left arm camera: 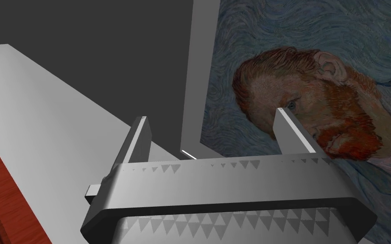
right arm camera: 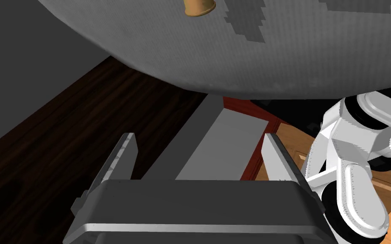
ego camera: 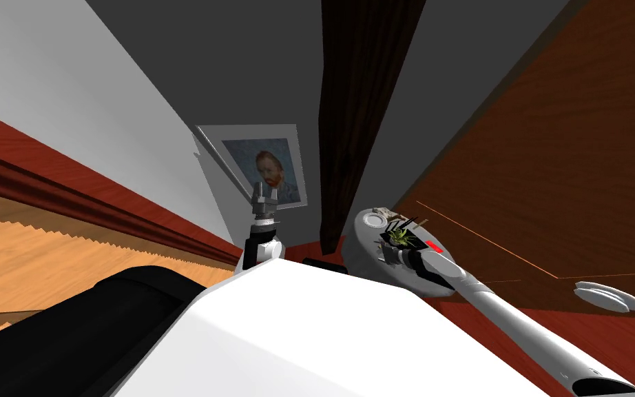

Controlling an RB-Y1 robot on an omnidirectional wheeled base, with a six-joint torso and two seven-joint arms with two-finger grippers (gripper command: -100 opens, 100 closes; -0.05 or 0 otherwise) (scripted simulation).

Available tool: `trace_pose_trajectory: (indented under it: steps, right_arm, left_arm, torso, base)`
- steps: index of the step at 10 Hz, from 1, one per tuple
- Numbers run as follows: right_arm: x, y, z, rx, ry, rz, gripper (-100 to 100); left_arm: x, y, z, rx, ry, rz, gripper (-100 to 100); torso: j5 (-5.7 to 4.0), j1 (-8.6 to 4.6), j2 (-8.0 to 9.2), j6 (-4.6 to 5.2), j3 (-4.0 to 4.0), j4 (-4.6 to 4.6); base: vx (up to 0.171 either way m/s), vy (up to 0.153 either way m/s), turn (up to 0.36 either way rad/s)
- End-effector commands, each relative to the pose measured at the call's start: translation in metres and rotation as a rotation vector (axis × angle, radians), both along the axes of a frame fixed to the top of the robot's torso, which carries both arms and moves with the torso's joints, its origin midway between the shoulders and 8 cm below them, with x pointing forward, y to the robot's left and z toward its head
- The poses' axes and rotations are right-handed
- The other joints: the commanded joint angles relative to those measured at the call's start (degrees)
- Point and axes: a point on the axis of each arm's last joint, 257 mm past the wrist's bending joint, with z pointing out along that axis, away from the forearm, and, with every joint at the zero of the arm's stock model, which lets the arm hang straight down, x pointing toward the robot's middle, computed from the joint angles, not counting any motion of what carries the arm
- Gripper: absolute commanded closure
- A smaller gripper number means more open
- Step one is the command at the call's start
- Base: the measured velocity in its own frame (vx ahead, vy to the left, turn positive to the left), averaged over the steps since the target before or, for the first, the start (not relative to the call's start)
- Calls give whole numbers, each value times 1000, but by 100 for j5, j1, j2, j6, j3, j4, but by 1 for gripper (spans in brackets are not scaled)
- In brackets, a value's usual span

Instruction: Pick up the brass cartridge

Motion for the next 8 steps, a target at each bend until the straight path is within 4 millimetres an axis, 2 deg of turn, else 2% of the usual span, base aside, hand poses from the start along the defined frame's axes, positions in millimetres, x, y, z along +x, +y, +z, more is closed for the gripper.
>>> trace_pose_trajectory:
  steps: [1, 5, 6, 8]
  right_arm:
    - [-2, -12, -6, -29, 12, 9, -100]
    - [-27, -72, -23, -208, 88, 62, -100]
    - [-27, -72, -23, -208, 88, 62, -100]
    - [-45, -104, -31, -295, 137, 84, -100]
  left_arm:
    - [0, 0, 0, 0, 0, 0, 0]
    - [0, 0, 0, 0, 0, 0, 0]
    - [0, 0, 0, 0, 0, 0, 0]
    - [0, 0, 0, 0, 0, 0, 0]
  torso:
    - [0, 0, 0, 0, 0, 0]
    - [1, 4, -8, 1, -5, -2]
    - [0, 3, -5, 1, -4, -2]
    - [-1, -1, 9, 1, 5, 2]
  base:
    - [55, 9, 22]
    - [97, 19, 45]
    - [70, 11, 3]
    - [88, 14, 25]
